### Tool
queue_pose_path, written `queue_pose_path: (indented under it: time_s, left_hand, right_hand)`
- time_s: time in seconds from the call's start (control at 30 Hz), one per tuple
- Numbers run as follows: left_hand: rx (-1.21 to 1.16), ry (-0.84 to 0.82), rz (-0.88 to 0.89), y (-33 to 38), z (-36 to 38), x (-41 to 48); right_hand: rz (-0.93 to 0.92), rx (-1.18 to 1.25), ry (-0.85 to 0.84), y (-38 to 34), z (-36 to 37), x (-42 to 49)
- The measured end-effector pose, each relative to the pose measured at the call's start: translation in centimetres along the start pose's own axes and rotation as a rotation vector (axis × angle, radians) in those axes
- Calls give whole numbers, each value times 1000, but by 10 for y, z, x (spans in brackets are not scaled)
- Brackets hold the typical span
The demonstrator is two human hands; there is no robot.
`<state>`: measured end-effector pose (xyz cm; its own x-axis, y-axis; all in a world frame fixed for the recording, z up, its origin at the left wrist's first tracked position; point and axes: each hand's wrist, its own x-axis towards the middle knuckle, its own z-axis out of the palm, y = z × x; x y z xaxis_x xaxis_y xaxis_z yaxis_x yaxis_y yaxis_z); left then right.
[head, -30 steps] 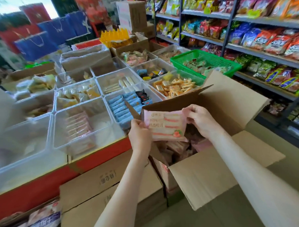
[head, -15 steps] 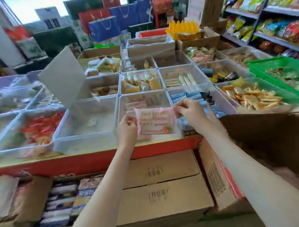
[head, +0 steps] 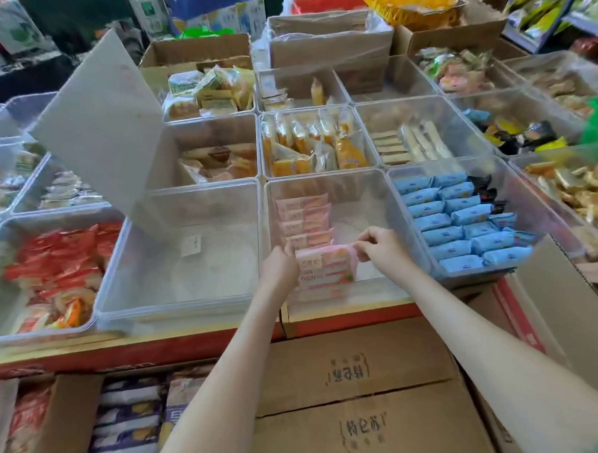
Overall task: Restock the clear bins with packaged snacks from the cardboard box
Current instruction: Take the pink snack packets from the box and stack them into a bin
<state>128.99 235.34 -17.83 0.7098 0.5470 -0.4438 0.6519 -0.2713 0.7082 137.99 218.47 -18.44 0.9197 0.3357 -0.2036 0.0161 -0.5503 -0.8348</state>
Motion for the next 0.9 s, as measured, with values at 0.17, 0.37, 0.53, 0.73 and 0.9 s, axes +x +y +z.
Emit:
queue_pose_path:
  time_s: [0.17, 0.37, 0.53, 0.73, 0.9]
  left_hand:
    - [381, -94, -50, -6, 5, 22]
    - [847, -94, 40, -7, 24, 22]
    - [952, -87, 22, -1, 30, 26]
    - [1026, 7, 84, 13, 32, -3]
    - [951, 100, 301, 58, 62, -67]
  right_hand:
    - [116, -176, -161, 23, 22, 12]
    - [102, -352, -268, 26, 34, 29]
    - [70, -427, -319, 28, 36, 29]
    - [-4, -393, -254, 21, 10, -1]
    - [-181, -356, -120, 5, -55, -47]
